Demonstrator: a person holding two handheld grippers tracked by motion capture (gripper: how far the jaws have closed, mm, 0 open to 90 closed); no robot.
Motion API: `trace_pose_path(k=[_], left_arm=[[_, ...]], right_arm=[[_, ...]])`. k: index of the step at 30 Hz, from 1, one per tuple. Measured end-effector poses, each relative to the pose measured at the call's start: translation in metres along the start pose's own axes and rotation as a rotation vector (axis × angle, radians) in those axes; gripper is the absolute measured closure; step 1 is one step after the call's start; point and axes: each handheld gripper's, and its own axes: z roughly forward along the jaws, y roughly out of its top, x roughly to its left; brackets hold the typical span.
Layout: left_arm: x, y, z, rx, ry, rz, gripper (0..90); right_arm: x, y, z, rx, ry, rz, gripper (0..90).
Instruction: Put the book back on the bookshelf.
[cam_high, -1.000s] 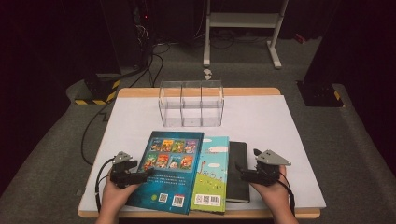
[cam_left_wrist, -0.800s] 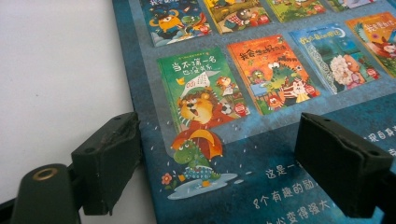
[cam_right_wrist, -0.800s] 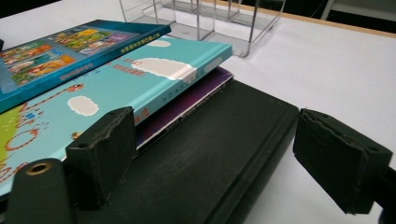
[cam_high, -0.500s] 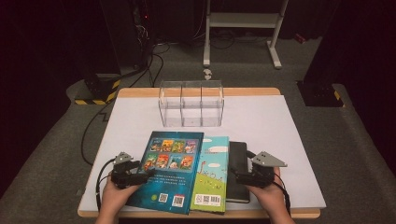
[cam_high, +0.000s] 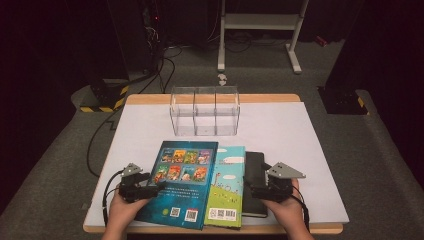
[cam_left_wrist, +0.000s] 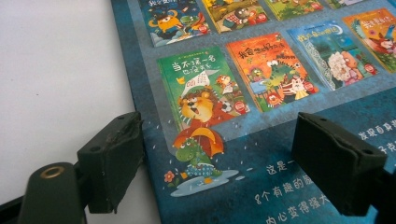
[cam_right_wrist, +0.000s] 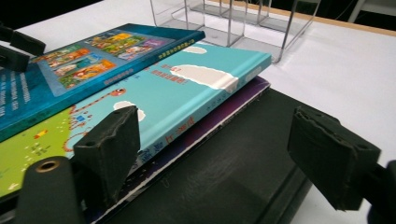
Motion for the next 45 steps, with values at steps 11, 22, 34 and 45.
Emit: trace_pose_path(k=[11, 22, 34, 45], left_arm=[[-0.009, 0.001, 0.002, 0.004, -0.038, 0.034, 19.5], [-0.026, 0.004, 0.006, -0.004, -0.069, 0.081, 20.3], [-0.036, 0.006, 0.009, -0.01, -0.095, 0.108, 20.7], [-0.05, 0.008, 0.011, -0.014, -0.14, 0.138, 22.6]], right_arm=[[0.002, 0.0, 0.004, 0.017, 0.031, -0.008, 15.4], [0.004, 0.0, 0.004, 0.005, 0.037, -0.01, 13.5], [0.009, 0.0, 0.005, -0.015, 0.073, 0.029, 6.7], [0.019, 0.003, 0.001, -0.006, 0.06, -0.001, 12.8]])
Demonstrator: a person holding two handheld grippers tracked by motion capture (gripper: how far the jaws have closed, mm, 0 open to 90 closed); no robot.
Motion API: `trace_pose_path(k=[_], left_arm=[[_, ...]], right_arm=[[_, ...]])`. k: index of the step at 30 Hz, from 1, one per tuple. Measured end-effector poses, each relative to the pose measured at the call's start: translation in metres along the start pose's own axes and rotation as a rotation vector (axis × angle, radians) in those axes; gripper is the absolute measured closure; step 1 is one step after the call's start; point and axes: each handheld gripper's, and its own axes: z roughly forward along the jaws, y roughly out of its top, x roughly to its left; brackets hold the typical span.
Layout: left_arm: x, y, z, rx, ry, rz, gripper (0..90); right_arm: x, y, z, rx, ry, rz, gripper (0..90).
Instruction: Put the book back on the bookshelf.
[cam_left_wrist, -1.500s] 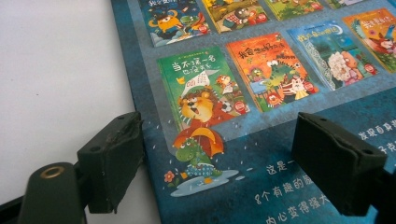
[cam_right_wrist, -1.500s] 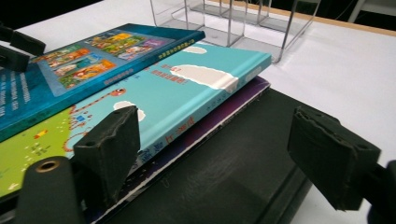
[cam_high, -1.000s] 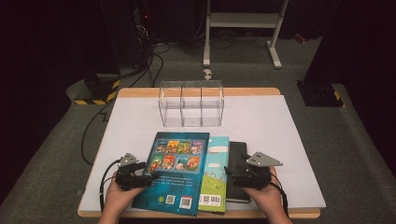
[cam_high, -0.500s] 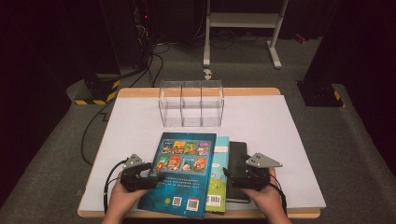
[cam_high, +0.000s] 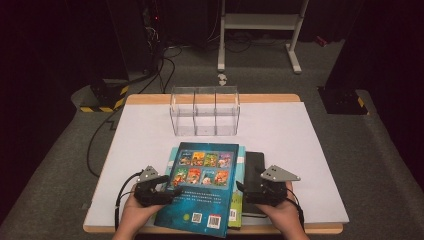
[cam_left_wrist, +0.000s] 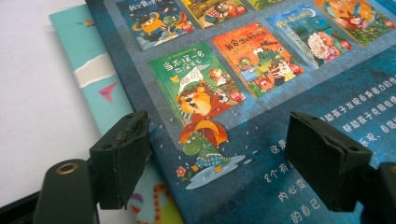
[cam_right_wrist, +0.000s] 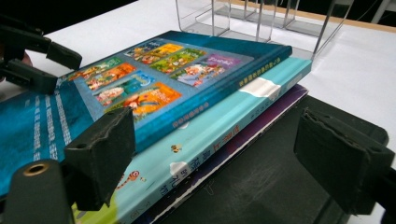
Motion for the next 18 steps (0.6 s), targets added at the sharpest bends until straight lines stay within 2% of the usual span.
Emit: trace_pose_path(k=[5, 7, 12, 18], left_arm=[[-0.007, 0.003, 0.003, 0.001, -0.015, 0.015, 23.0], [-0.009, 0.004, 0.004, 0.001, -0.022, 0.019, 22.9], [-0.013, 0.007, 0.008, 0.0, -0.041, 0.038, 23.0], [-0.022, 0.011, 0.013, -0.013, -0.077, 0.051, 24.7]], right_arm=[[0.001, 0.0, -0.005, -0.014, -0.004, -0.014, 18.1], [-0.001, 0.0, -0.006, -0.003, 0.021, -0.006, 20.0], [-0.002, -0.002, -0.005, 0.021, 0.025, 0.021, 18.9], [-0.002, -0.004, -0.009, 0.01, 0.02, 0.042, 20.5]])
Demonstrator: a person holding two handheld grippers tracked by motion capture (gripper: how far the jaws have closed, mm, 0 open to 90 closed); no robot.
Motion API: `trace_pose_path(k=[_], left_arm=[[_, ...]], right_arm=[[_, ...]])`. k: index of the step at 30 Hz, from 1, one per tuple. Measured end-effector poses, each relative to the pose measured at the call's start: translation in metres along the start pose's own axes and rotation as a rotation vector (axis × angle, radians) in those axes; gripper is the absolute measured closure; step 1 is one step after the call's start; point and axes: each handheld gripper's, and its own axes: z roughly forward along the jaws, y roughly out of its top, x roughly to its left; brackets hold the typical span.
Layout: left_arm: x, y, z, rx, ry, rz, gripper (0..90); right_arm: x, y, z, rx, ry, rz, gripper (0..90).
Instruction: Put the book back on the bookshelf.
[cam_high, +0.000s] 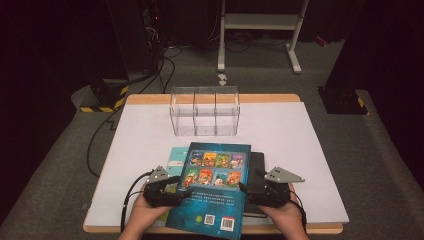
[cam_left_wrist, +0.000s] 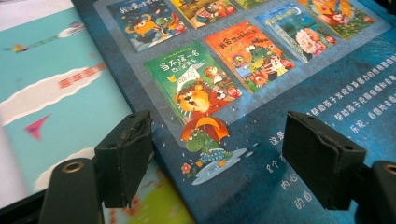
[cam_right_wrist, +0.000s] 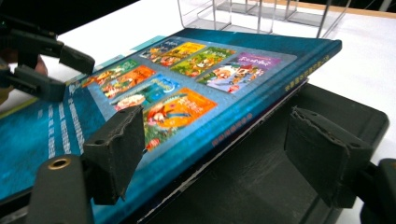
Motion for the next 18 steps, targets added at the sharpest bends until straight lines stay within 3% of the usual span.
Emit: trace_pose_path(k=[12, 14, 18], left_arm=[[-0.01, 0.001, 0.006, -0.023, -0.018, 0.016, 25.9], [-0.009, 0.001, 0.006, -0.023, -0.019, 0.006, 26.8], [-0.005, 0.0, 0.008, -0.019, -0.031, -0.052, 25.1]], right_arm=[[-0.002, -0.001, 0.001, 0.011, -0.025, 0.038, 20.1], [-0.002, -0.002, 0.002, 0.018, -0.017, 0.044, 20.4], [-0.001, -0.002, 0.003, 0.029, -0.011, 0.052, 21.6]])
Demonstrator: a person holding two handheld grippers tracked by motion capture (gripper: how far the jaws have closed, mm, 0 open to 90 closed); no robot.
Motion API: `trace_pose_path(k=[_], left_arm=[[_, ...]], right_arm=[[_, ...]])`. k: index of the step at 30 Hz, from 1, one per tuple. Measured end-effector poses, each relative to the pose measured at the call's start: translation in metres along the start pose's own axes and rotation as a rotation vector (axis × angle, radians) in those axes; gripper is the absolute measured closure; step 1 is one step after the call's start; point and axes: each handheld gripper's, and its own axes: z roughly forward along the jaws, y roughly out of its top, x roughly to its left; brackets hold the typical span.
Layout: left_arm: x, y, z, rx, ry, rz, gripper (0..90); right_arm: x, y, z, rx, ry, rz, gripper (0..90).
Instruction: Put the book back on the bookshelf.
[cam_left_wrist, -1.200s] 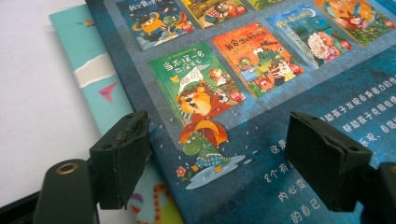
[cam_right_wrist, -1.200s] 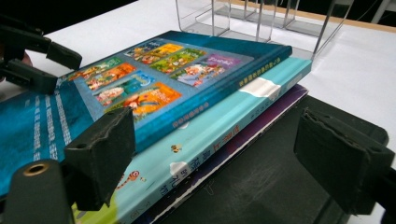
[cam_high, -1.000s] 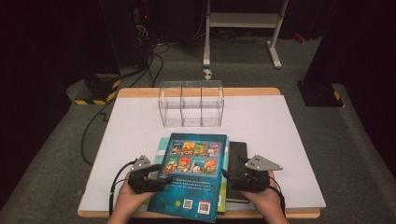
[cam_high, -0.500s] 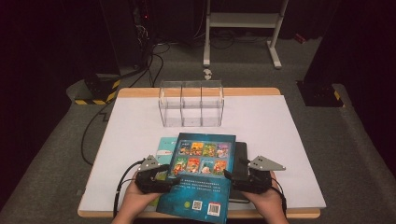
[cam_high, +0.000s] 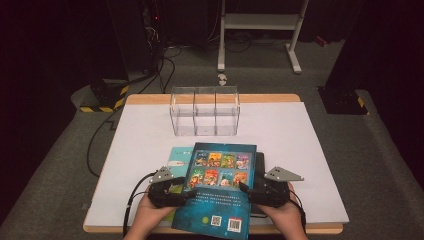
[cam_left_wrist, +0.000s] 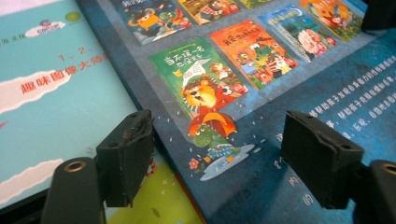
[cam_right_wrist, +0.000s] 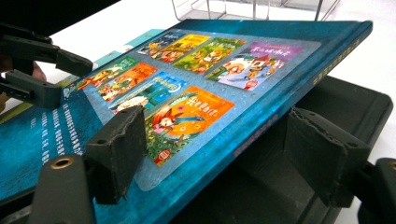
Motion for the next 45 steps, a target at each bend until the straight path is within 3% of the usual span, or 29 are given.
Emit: trace_pose_path(k=[18, 22, 30, 35, 41, 45], left_arm=[[0.0, 0.0, 0.002, -0.012, 0.006, -0.006, 25.0], [0.0, 0.0, 0.002, -0.011, 0.004, -0.007, 25.2], [0.0, 0.0, 0.002, -0.014, 0.018, -0.009, 28.4], [-0.001, 0.007, 0.009, -0.018, 0.042, -0.011, 28.5], [0.01, 0.023, 0.022, -0.009, 0.055, -0.022, 30.8], [0.013, 0.028, 0.026, -0.006, 0.065, -0.035, 31.4]], right_arm=[[0.002, 0.0, 0.002, 0.03, -0.006, 0.03, 22.5], [0.003, 0.0, 0.004, 0.046, 0.015, 0.046, 22.2], [0.007, 0.007, 0.005, 0.082, -0.029, 0.017, 23.1], [-0.001, 0.017, 0.011, 0.098, -0.045, 0.016, 23.6], [-0.023, 0.032, 0.024, 0.119, -0.038, 0.021, 23.7], [-0.03, 0.037, 0.031, 0.116, -0.041, 0.028, 23.7]])
